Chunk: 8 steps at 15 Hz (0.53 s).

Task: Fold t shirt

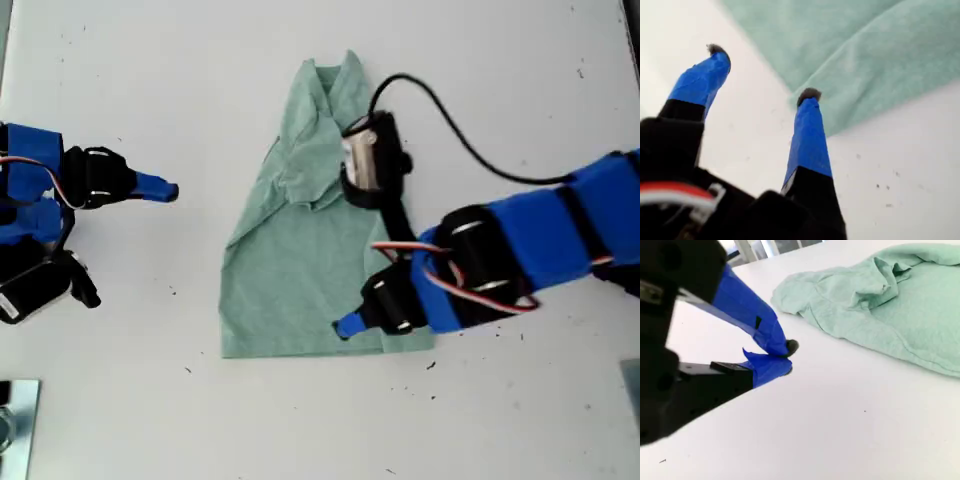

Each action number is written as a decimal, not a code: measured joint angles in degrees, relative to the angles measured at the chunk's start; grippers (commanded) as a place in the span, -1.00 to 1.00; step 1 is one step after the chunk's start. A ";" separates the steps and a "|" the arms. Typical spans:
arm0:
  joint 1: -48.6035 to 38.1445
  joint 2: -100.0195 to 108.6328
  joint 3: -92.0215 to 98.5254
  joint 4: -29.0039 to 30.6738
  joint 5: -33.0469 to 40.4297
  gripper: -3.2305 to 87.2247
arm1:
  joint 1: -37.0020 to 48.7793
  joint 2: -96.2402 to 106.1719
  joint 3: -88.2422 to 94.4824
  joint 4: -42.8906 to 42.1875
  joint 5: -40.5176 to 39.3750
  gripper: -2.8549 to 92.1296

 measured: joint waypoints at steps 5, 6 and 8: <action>0.00 0.70 0.00 0.53 0.00 -0.93 | 16.52 45.62 50.27 -3.69 -7.82 -0.89; 0.00 0.88 0.00 0.53 0.00 -0.93 | 21.88 55.28 66.53 -7.12 -10.81 -0.89; 0.00 1.67 0.88 0.53 0.00 -0.93 | 27.95 64.25 90.53 -13.54 -15.47 -0.89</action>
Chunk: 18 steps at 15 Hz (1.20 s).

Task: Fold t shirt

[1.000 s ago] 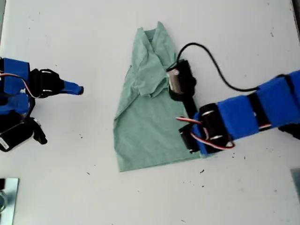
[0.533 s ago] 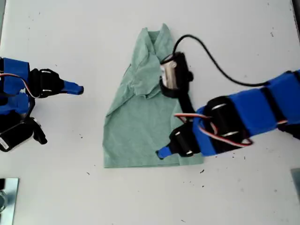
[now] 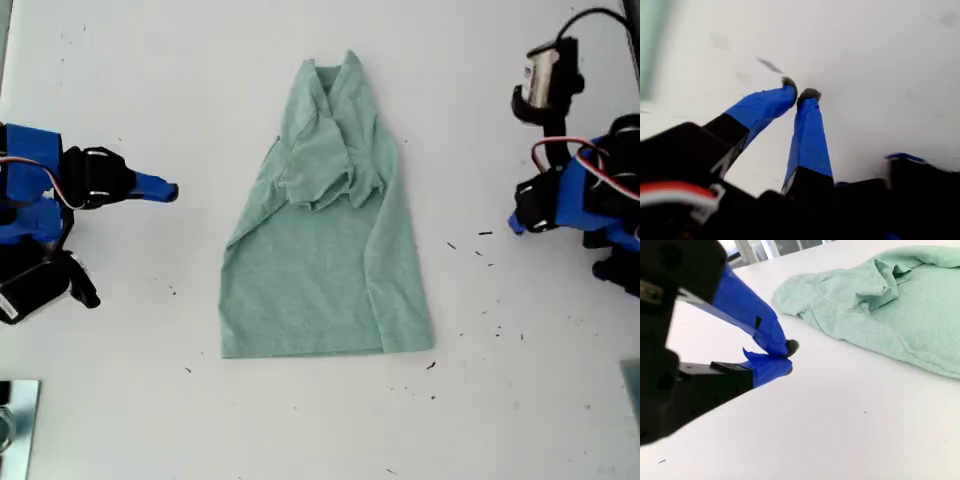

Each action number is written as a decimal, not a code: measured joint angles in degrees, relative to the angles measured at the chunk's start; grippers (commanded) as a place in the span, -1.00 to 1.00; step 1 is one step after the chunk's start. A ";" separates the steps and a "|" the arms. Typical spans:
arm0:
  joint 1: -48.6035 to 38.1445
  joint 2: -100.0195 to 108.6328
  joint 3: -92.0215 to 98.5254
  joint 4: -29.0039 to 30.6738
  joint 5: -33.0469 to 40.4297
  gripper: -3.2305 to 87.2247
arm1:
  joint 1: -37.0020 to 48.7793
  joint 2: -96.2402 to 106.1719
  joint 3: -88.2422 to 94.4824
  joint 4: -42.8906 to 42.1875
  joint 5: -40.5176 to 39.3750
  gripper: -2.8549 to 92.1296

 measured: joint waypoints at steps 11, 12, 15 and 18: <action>34.10 -57.83 -67.94 30.67 -20.30 -0.34 | 3.16 3.08 3.69 -2.64 -2.64 -0.89; 35.33 -58.54 -68.03 30.67 -21.27 -0.30 | 3.16 3.08 3.69 -2.64 -2.64 -0.89; 35.33 -58.36 -63.11 24.87 -21.53 -0.31 | 3.25 3.87 3.69 -2.64 -2.55 -0.89; 31.90 -65.65 -50.89 7.65 -21.53 -0.33 | 3.25 4.83 3.78 -2.64 -2.11 -0.89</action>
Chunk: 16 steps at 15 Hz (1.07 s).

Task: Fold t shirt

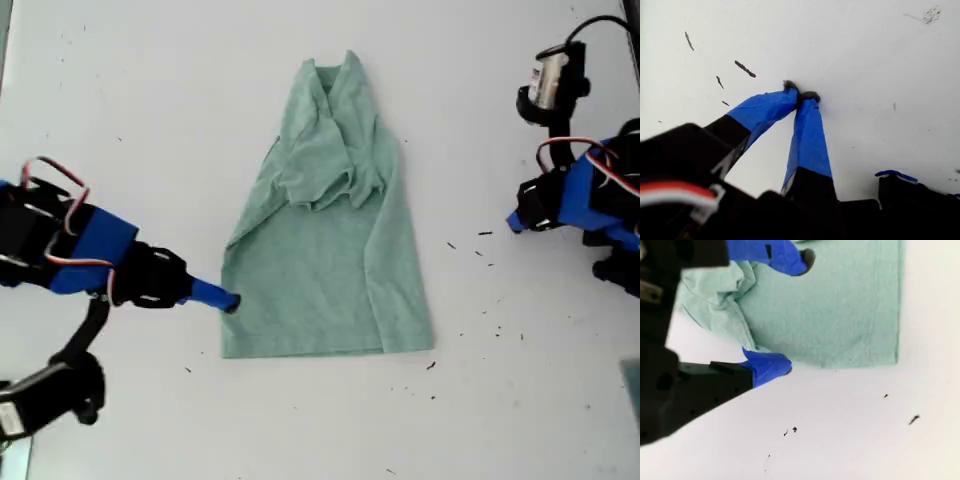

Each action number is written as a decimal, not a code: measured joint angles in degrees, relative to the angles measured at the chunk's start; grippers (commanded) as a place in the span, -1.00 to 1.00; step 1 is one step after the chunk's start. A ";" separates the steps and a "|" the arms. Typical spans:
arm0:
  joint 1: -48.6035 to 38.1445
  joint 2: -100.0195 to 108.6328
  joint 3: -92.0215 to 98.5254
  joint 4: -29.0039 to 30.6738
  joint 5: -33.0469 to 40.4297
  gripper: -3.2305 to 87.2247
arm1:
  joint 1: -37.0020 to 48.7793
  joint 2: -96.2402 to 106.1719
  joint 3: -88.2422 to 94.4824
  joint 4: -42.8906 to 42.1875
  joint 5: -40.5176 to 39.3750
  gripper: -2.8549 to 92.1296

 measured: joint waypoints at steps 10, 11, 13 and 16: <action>0.26 -38.41 -25.22 5.80 -3.69 -0.93 | -3.52 8.26 0.97 2.64 3.87 -0.89; 0.26 -38.50 -29.79 14.24 -5.54 -0.93 | -3.78 8.70 0.97 2.64 4.04 -0.89; 0.53 -30.59 -29.27 22.85 -6.33 -0.93 | -3.78 9.23 0.97 2.99 4.22 -0.89; -2.11 -21.97 -30.15 29.71 -6.50 -0.93 | -3.87 10.37 1.32 2.99 4.22 -0.89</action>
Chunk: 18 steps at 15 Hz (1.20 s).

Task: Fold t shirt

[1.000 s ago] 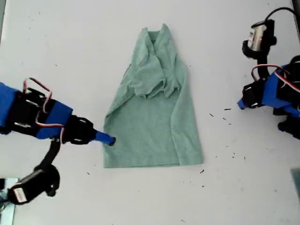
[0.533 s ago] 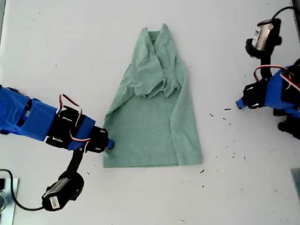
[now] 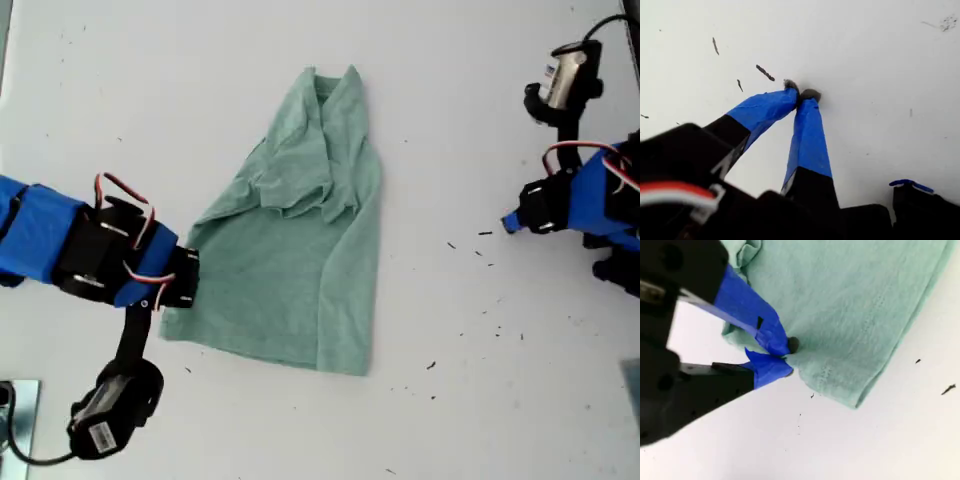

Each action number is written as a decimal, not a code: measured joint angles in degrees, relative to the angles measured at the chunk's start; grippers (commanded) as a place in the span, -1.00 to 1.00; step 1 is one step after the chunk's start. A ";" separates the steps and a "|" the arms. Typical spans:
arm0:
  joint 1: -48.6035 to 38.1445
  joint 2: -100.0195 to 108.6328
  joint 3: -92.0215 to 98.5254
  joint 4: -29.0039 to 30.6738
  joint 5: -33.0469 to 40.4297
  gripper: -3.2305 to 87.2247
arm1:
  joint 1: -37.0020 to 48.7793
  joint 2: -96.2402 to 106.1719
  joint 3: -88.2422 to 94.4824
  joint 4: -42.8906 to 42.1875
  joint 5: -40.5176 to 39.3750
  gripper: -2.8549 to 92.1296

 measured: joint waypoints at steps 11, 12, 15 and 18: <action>-1.41 -43.95 -44.12 -16.96 20.48 -0.30 | -1.67 2.72 0.53 0.70 1.41 -0.89; -2.37 -44.74 -44.82 -17.23 21.09 -0.27 | -1.58 3.60 0.70 0.88 1.41 -0.89; -4.75 -35.16 -42.98 -9.84 25.58 -0.37 | -1.76 4.13 0.97 0.97 1.41 -0.89; -6.15 -2.02 -34.63 -1.49 26.19 -0.92 | -1.76 4.13 0.97 0.97 1.41 -0.89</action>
